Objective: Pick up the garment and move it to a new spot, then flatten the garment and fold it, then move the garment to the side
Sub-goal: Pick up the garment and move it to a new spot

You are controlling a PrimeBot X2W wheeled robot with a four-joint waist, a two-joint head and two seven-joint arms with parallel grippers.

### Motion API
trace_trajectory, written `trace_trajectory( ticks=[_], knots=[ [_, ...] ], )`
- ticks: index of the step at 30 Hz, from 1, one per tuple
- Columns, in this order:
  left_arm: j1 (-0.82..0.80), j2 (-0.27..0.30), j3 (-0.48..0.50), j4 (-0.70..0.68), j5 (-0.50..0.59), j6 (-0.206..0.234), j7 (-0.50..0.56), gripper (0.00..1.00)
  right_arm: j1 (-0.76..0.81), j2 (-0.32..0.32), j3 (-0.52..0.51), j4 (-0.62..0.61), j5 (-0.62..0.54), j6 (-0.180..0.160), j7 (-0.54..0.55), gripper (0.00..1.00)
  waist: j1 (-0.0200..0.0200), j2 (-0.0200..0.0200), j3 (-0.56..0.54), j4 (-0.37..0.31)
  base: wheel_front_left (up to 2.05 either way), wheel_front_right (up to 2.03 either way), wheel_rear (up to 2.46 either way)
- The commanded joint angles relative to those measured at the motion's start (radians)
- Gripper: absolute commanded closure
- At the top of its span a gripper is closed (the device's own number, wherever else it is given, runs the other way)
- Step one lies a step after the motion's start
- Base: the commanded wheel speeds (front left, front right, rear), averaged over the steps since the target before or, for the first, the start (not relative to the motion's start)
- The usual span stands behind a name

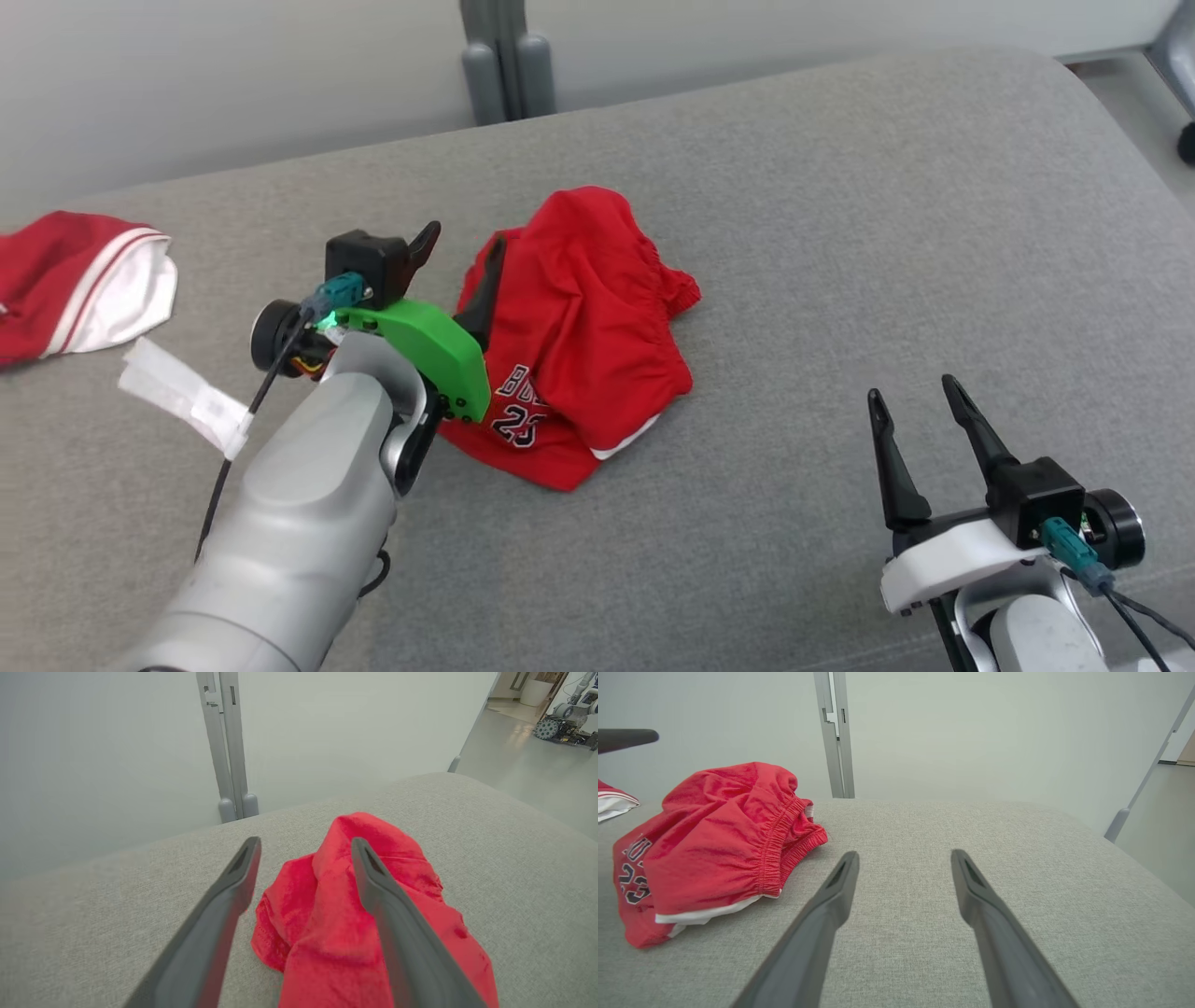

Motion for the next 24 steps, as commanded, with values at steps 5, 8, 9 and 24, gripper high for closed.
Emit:
trace_trajectory(
  ticks=[5,8,9,24],
  knots=[
    [0.169,0.004,0.091,-0.138,0.021,0.073,-0.004,0.0,0.04,-0.003,-0.029,0.001,-0.001,-0.001,-0.003,0.0,0.0,0.0,-0.113,0.141,0.0,0.0,0.0],
    [0.27,0.01,0.136,-0.231,0.061,0.11,-0.005,0.0,0.044,-0.003,-0.039,-0.003,0.001,-0.001,-0.003,0.0,0.0,0.0,-0.118,0.165,0.0,0.0,0.0],
    [0.298,0.014,0.147,-0.259,0.075,0.121,-0.005,0.0,0.043,-0.003,-0.04,-0.003,0.0,-0.001,-0.003,0.0,0.0,0.0,-0.118,0.169,0.0,0.0,0.0],
    [0.746,0.028,0.378,-0.636,0.236,0.234,-0.005,0.0,0.074,-0.003,0.001,0.008,0.025,-0.001,-0.003,0.0,0.0,0.0,-0.144,0.164,0.0,0.0,0.0]
  ],
)
